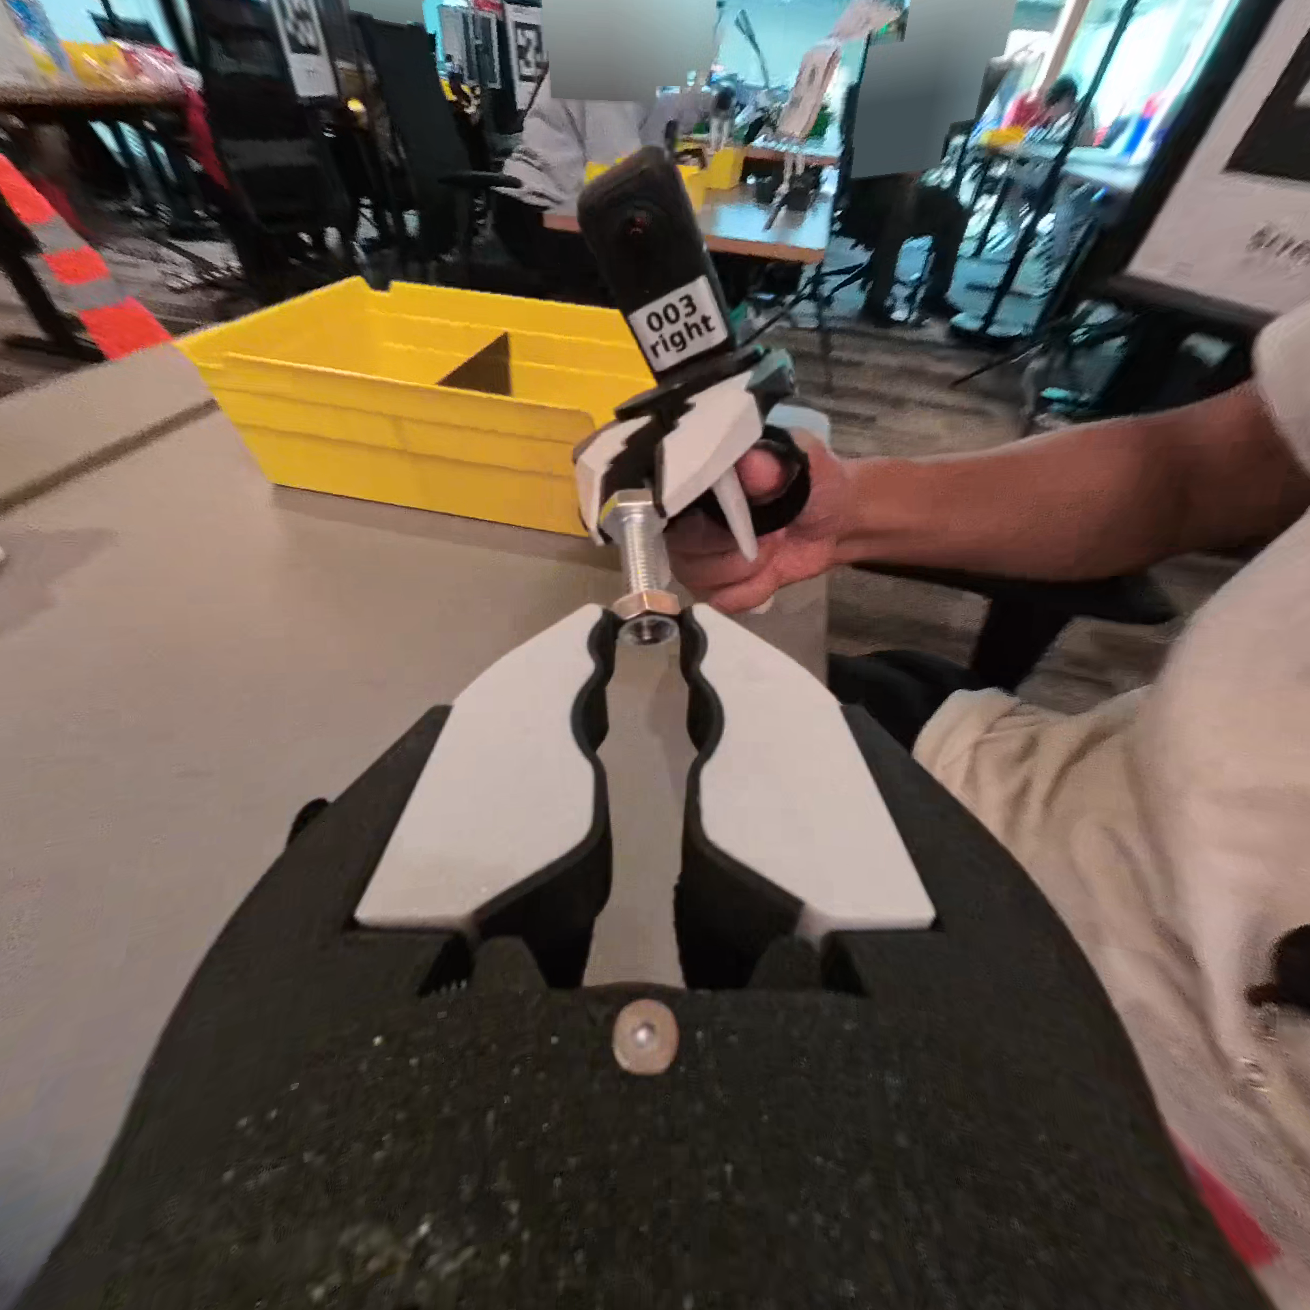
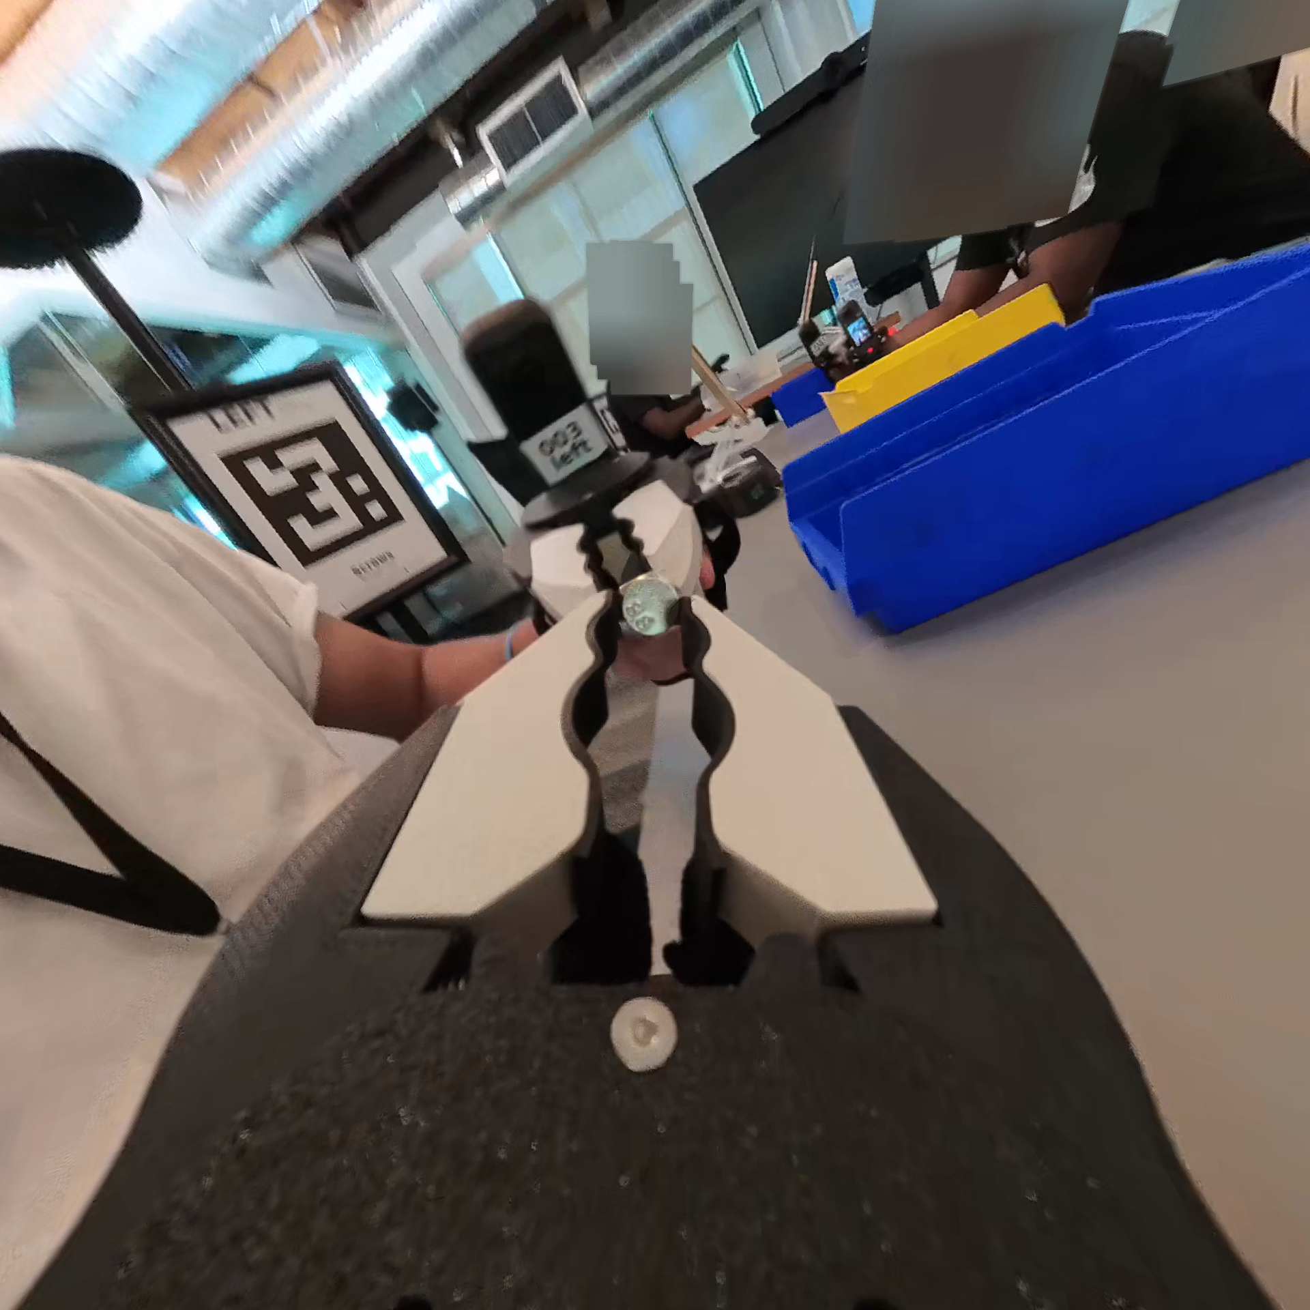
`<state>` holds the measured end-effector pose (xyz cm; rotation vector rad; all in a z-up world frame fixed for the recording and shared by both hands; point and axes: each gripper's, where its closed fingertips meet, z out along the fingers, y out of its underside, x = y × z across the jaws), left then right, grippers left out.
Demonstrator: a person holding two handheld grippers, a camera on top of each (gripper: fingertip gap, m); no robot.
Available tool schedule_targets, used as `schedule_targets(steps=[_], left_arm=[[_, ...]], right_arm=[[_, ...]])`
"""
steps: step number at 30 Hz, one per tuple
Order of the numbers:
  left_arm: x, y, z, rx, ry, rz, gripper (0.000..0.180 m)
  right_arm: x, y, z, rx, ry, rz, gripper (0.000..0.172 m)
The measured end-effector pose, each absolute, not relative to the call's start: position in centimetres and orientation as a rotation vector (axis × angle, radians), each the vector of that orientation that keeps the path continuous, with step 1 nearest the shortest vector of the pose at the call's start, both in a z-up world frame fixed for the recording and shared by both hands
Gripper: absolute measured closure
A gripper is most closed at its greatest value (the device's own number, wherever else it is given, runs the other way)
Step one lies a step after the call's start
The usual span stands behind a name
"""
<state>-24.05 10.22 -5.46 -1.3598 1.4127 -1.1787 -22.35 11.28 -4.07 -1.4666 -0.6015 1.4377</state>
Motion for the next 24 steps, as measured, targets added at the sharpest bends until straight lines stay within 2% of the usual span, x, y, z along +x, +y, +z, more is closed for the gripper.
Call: schedule_targets(steps=[7,14,20,24], left_arm=[[-25.2,9.5,-3.3,-1.438,1.222,-1.799,0.163],[-24.8,8.9,-3.1,-1.602,1.078,-2.065,0.164],[-24.5,9.6,-3.2,-1.730,0.825,-2.336,0.164],[-24.5,9.9,-3.7,-1.767,0.788,-2.343,0.164]], right_arm=[[-23.1,9.9,-3.7,-1.435,-0.902,0.960,0.155],[-22.5,9.2,-3.6,-1.348,-1.233,0.204,0.155],[-22.4,9.3,-3.4,-1.070,-1.331,-0.420,0.155],[-22.5,9.2,-4.0,-1.009,-1.324,-0.534,0.155]])
